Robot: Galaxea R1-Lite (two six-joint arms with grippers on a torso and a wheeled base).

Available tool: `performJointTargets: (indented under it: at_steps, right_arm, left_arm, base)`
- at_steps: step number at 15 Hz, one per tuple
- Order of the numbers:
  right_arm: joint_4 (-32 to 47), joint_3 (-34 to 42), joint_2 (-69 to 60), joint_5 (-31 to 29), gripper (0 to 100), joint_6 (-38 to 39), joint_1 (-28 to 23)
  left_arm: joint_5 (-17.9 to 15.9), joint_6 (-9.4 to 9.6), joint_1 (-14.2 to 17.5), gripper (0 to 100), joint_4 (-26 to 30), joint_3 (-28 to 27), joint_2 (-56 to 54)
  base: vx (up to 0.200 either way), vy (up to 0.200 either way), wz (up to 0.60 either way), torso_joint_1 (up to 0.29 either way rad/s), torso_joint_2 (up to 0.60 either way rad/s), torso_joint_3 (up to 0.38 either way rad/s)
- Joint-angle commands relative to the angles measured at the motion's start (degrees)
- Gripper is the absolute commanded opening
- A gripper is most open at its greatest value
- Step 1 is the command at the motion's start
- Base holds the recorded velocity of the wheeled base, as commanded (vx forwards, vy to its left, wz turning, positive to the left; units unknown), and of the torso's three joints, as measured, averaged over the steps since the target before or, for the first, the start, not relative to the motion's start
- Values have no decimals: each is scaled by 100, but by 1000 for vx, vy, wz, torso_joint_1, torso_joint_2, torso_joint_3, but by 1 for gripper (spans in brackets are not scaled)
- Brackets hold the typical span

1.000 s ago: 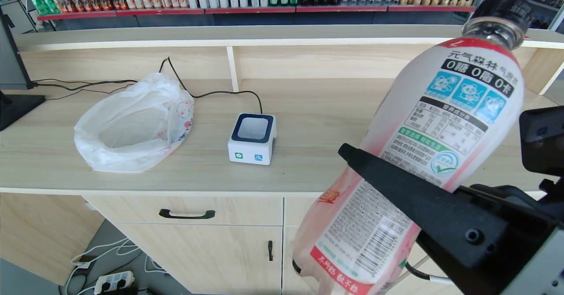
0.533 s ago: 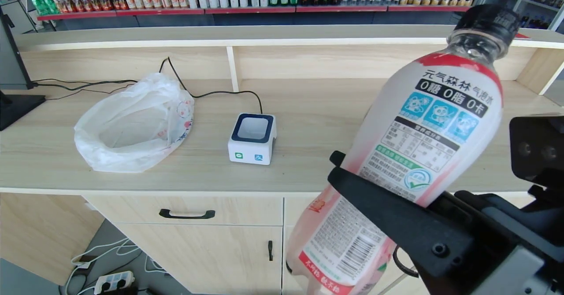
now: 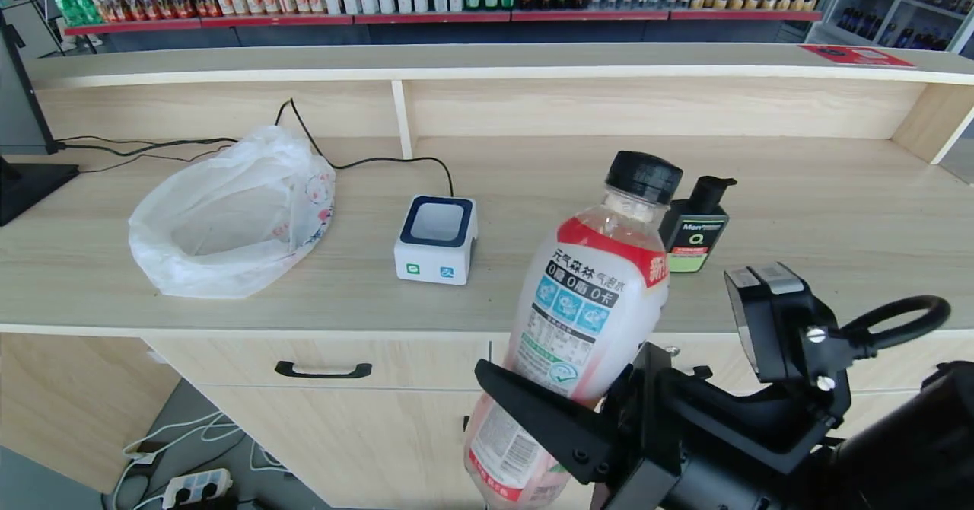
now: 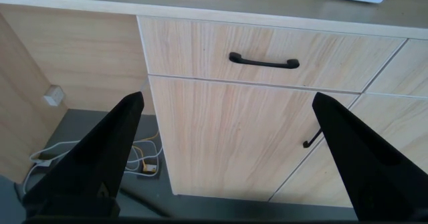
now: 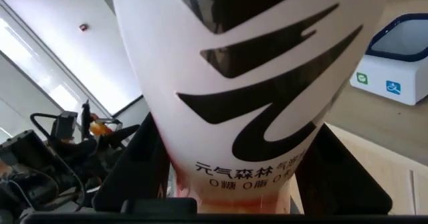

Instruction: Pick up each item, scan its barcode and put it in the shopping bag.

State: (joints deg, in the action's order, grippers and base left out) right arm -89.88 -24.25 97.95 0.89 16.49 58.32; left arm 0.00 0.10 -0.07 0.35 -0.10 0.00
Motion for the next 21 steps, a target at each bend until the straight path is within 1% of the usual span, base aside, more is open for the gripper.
performJointTargets:
  at_steps: [1,2,6,8,10,12,15,17,19,21]
  right_arm:
    - [-12,8,295,-151,0,-322,-189]
    - [-12,17,295,-177,0,-480,-207]
    - [-12,60,119,-590,0,-990,-304]
    - [-12,34,75,-590,0,-1236,-453]
    - [-12,-1,-22,-581,0,-1544,-717]
    - [-12,-45,-57,-581,0,-1702,-1147]
    - [-12,-502,66,-581,0,-1746,-1622]
    - [-12,-599,137,-581,0,-2080,-1613]
    - [-12,-766,233,-581,0,-2098,-1622]
    - [-12,-766,260,-581,0,-2001,-1657]
  left_arm:
    - [0,-1,-1,100,0,1,0]
    - [0,-1,-1,100,0,1,0]
    - [0,-1,7,100,0,1,0]
    - [0,-1,7,100,0,1,0]
    - [0,-1,7,100,0,1,0]
    - [0,8,-1,100,0,1,0]
    - [0,-10,7,100,0,1,0]
    - [0,8,-1,100,0,1,0]
    - [0,17,-1,100,0,1,0]
    - [0,8,-1,100,0,1,0]
  base:
    - [0,0,0,0,0,0]
    - [0,0,0,0,0,0]
    - [0,0,0,0,0,0]
    - [0,0,0,0,0,0]
    - [0,0,0,0,0,0]
    - [0,0,0,0,0,0]
    - [0,0,0,0,0,0]
    - [0,0,0,0,0,0]
    - [0,0,0,0,0,0]
    - [0,0,0,0,0,0]
